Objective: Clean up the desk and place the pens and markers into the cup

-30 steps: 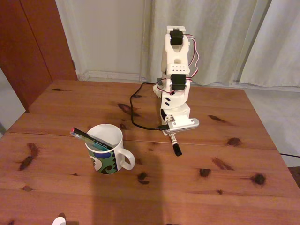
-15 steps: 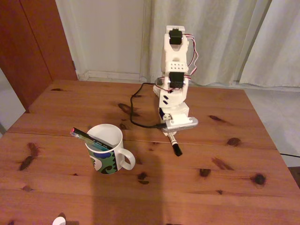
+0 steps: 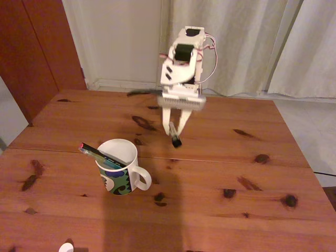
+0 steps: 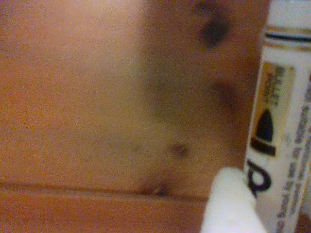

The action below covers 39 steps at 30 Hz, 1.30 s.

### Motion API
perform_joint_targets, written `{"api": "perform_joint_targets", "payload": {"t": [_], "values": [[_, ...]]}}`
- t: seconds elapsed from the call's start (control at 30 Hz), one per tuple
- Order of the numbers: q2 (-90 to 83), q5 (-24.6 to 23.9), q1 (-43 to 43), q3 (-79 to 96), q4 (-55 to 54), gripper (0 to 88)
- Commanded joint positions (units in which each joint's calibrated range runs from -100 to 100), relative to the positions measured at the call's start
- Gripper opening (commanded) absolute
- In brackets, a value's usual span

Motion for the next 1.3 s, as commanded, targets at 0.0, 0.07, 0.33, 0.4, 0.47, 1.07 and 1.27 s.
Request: {"api": "perform_joint_targets", "payload": {"t": [0.0,0.07,0.33,0.4,0.47,1.07,1.27], "values": [[-5.52,0.02,2.52,-4.54,-4.66,0.7],[-5.77,-0.03,4.05,-4.63,-8.79,0.7],[-2.87,-4.38,9.35,-4.36,-29.44,0.7],[-0.72,-4.85,10.16,-4.99,-33.05,0.7],[1.1,-5.11,10.8,-4.99,-37.18,0.7],[13.02,-4.75,13.7,-5.08,-50.26,0.7],[14.09,-4.75,13.7,-4.99,-50.26,0.7]]}}
